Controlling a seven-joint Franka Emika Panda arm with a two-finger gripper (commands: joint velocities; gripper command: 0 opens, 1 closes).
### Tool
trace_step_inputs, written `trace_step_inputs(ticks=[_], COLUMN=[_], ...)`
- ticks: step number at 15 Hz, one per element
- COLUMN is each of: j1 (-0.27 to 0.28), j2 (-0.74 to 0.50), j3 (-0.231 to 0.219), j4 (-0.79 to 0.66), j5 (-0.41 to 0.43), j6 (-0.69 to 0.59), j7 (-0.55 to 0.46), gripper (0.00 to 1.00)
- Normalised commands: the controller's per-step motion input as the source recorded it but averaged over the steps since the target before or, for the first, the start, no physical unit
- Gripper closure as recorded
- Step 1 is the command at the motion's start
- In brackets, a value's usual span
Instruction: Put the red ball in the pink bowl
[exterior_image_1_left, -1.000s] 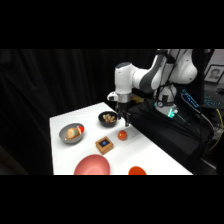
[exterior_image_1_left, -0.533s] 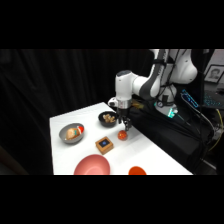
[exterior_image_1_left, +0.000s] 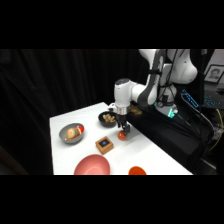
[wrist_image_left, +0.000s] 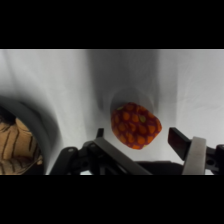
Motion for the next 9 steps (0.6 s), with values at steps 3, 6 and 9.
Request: trace_step_inputs(ticks=[3, 6, 9], j1=[0.097, 0.093, 0.089], j2=[0.22, 0.19, 0.14], j3=[-0.095, -0.093, -0.072], j4=[0.14, 0.09, 0.05], j5=[-0.052, -0.039, -0.015], j6=[0.15, 0.16, 0.15], j7=[0.13, 0.11, 0.09], gripper=[0.0, 0.0, 0.07])
